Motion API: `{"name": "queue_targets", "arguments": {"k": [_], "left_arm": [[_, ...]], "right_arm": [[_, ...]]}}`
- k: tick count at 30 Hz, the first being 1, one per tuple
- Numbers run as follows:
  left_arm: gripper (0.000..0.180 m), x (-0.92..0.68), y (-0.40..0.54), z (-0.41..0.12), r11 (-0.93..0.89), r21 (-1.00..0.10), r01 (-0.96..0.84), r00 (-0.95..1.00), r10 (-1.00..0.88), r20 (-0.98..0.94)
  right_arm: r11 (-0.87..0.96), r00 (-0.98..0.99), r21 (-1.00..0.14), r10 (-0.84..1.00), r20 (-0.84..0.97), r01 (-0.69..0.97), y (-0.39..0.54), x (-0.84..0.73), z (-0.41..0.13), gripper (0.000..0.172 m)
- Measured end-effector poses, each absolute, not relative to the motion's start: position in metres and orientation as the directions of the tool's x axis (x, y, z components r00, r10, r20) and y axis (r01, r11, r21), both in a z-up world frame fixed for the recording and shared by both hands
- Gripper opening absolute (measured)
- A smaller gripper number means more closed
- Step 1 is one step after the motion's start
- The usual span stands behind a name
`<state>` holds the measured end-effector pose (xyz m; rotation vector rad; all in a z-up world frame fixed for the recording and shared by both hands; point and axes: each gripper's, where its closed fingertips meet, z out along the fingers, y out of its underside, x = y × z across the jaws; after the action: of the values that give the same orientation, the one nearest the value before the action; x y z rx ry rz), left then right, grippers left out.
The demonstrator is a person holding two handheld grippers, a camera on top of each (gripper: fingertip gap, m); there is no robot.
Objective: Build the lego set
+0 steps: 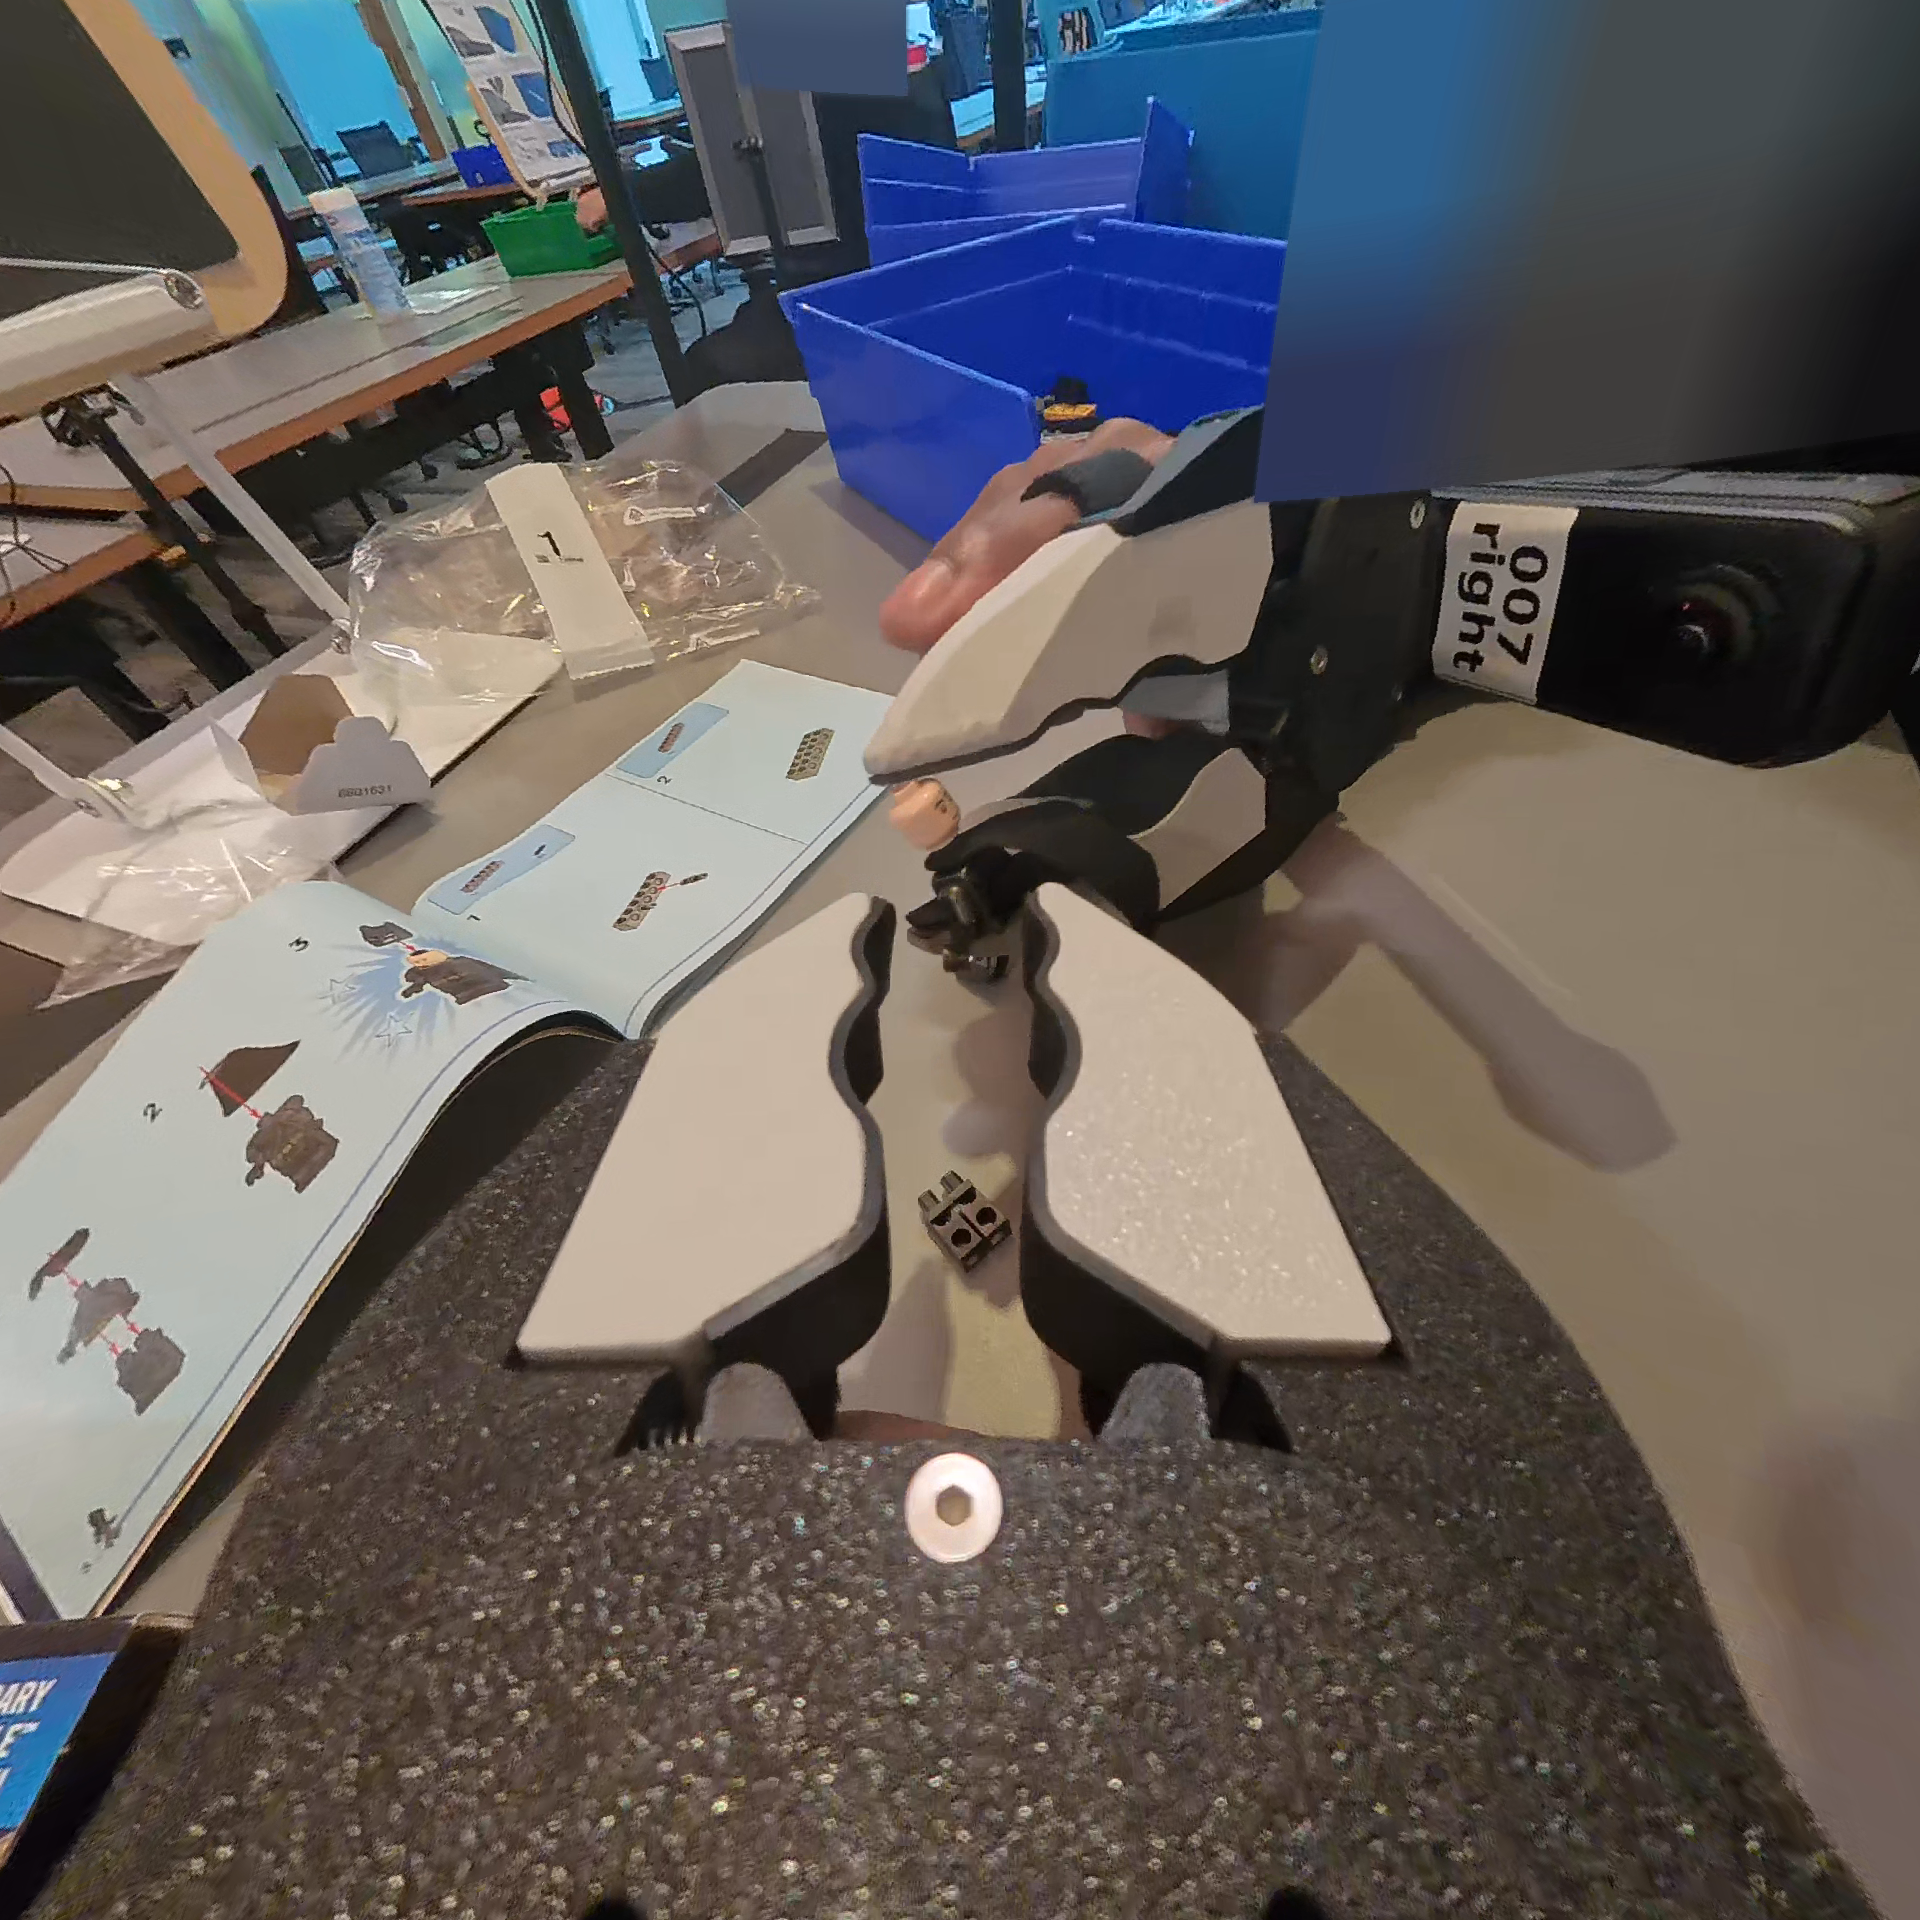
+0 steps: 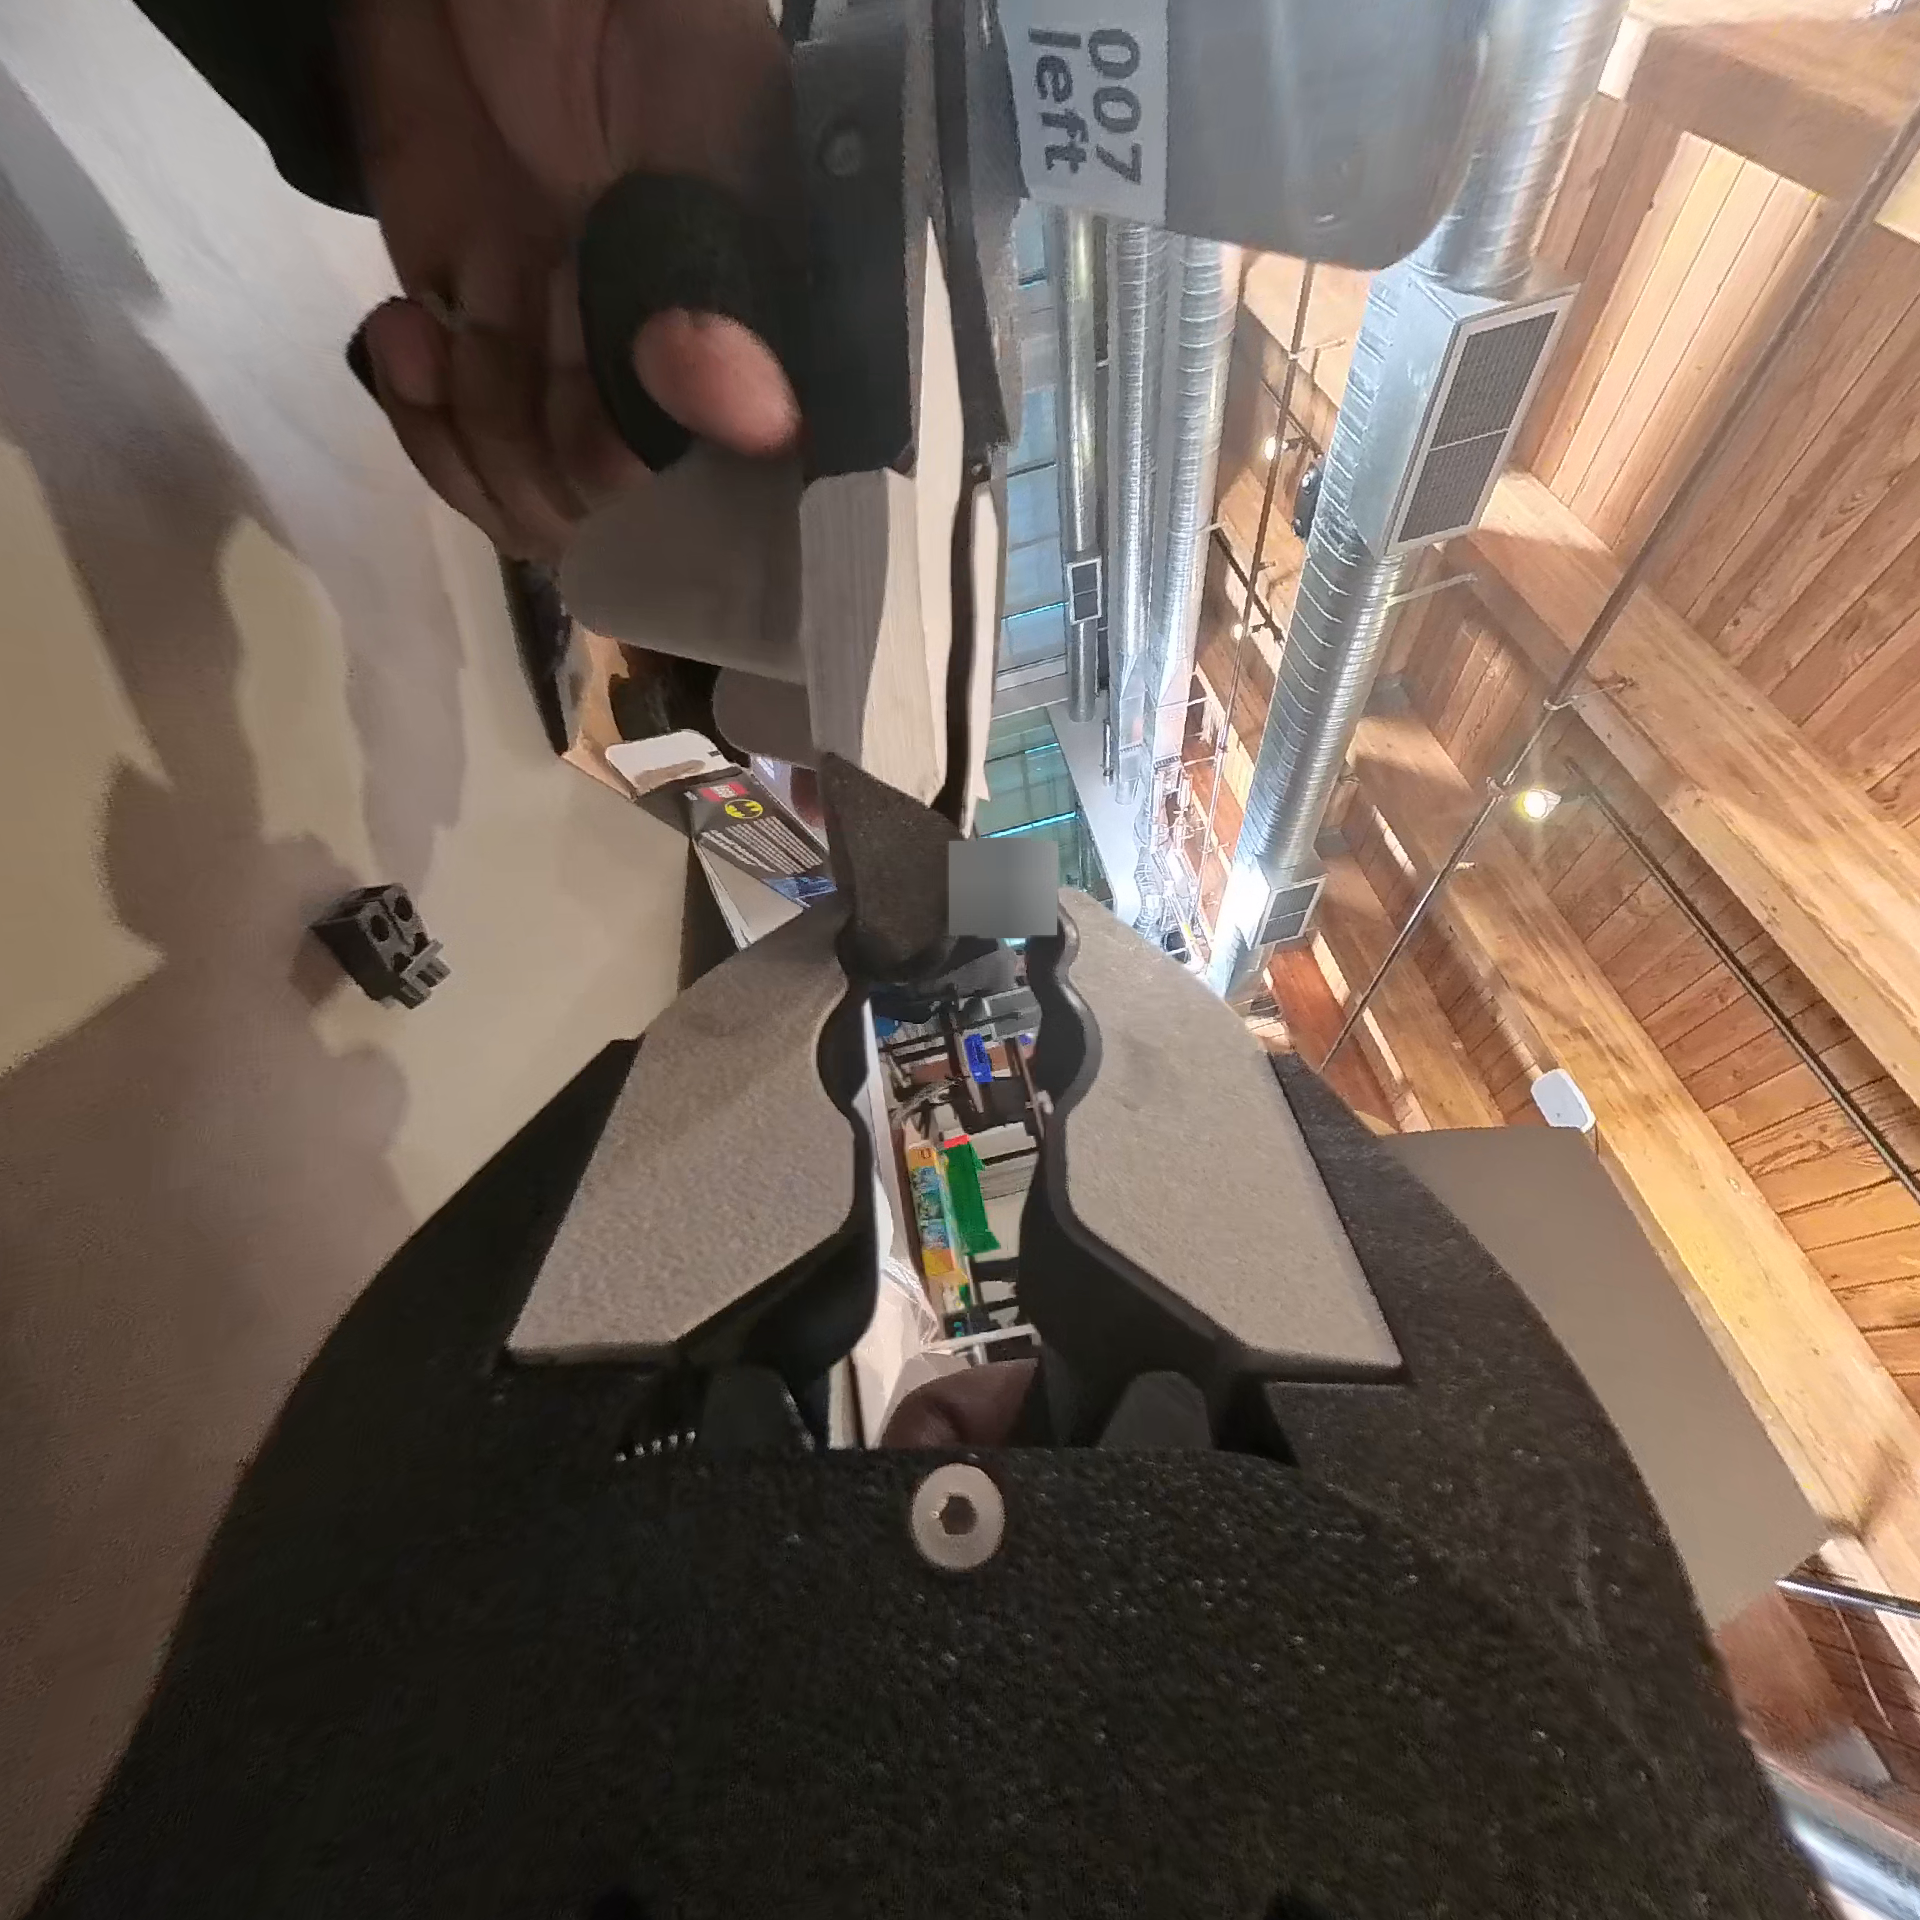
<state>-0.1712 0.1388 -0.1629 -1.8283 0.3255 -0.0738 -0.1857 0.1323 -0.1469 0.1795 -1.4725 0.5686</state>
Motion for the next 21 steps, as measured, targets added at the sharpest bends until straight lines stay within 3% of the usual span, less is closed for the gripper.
{"name": "queue_targets", "arguments": {"k": [11, 21], "left_arm": [[0.014, -0.1727, 0.1392, -0.1678, -0.263, -0.954, -0.143, 0.961, -0.268, -0.070], [0.012, -0.1694, 0.1391, -0.1664, -0.219, -0.953, -0.208, 0.948, -0.285, -0.142]], "right_arm": [[0.862, 0.010, -0.196, 0.226, 0.974, -0.467, 0.1334, -0.1856, -0.1493, 0.029], [0.831, -0.043, -0.253, 0.267, 0.963, -0.495, 0.1315, -0.1819, -0.1493, 0.032]]}}
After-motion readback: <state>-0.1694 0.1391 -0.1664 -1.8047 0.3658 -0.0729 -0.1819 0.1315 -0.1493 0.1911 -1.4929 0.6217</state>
